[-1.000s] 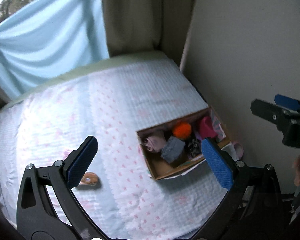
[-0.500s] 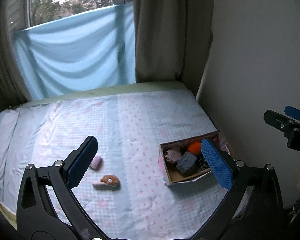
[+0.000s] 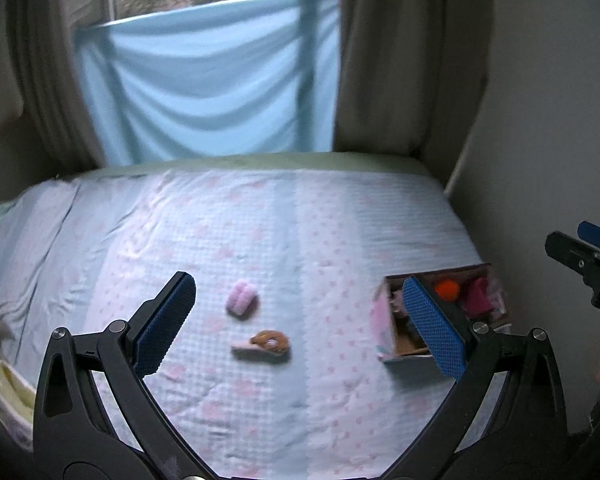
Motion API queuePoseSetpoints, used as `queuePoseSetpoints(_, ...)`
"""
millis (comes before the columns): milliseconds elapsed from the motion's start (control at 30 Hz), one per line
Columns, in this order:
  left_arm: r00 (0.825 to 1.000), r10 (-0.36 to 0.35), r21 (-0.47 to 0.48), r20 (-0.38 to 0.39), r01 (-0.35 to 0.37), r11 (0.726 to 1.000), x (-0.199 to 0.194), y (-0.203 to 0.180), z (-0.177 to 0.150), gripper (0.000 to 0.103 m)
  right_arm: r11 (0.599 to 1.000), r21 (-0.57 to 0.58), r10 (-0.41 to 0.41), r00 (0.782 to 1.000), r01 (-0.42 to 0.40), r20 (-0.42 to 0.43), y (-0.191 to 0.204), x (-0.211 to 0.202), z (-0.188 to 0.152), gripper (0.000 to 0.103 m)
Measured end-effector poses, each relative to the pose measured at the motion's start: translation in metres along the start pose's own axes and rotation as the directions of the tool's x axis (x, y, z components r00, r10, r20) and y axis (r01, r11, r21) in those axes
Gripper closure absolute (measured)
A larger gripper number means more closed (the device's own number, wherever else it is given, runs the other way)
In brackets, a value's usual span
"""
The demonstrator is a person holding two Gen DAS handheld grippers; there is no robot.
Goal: Organize soft objects
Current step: 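Move both tools back toward the pink knit item and brown plush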
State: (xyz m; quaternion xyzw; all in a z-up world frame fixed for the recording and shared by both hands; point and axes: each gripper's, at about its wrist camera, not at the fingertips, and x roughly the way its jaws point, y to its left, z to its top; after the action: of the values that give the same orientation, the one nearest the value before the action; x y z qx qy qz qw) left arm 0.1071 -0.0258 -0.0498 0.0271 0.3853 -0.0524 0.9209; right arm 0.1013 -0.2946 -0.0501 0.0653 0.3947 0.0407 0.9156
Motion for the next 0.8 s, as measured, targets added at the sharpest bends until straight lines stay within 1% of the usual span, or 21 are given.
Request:
queuePoseSetpoints(167, 0.999, 0.048, -0.035, -0.026, -0.049, 0.998, 0.031, 0.044, -0.008, 0.0, 0.995, -0.02, 0.094, 0.994, -0.095, -0.045, 0.026, 0.049, -0.007, 0.0)
queuePoseSetpoints(267, 0.998, 0.05, -0.046, -0.046, -0.053, 0.998, 0.056, 0.069, -0.015, 0.0, 0.989, -0.049, 0.139, 0.987, -0.143, -0.079, 0.047, 0.084, -0.018, 0.0)
queuePoseSetpoints(367, 0.997, 0.047, -0.038, -0.062, -0.049, 0.998, 0.086, 0.089, -0.022, 0.0, 0.977, -0.089, 0.181, 0.977, -0.192, -0.115, 0.071, 0.121, -0.035, 0.0)
queuePoseSetpoints(500, 0.995, 0.016, -0.005, -0.1, -0.017, 1.0, 0.142, 0.113, -0.037, 0.0, 0.96, -0.125, 0.23, 0.96, -0.25, -0.161, 0.099, 0.17, -0.062, 0.0)
queuePoseSetpoints(633, 0.989, -0.014, 0.045, -0.145, 0.021, 0.999, 0.194, 0.126, -0.053, 0.0, 0.944, -0.137, 0.265, 0.939, -0.299, -0.22, 0.122, 0.218, -0.089, 0.0)
queuePoseSetpoints(700, 0.983, -0.037, 0.072, -0.182, 0.051, 0.996, 0.224, 0.129, -0.061, 0.0, 0.937, -0.137, 0.282, 0.927, -0.321, -0.247, 0.133, 0.242, -0.102, 0.0)
queuePoseSetpoints(733, 0.977, -0.045, 0.089, -0.211, 0.065, 0.994, 0.244, 0.131, -0.067, 0.0, 0.938, -0.125, 0.282, 0.922, -0.323, -0.265, 0.138, 0.257, -0.109, 0.0)
queuePoseSetpoints(800, 0.969, -0.052, 0.109, -0.243, 0.081, 0.991, 0.269, 0.132, -0.074, 0.0, 0.94, -0.078, 0.297, 0.91, -0.332, -0.291, 0.143, 0.278, -0.118, 0.0)
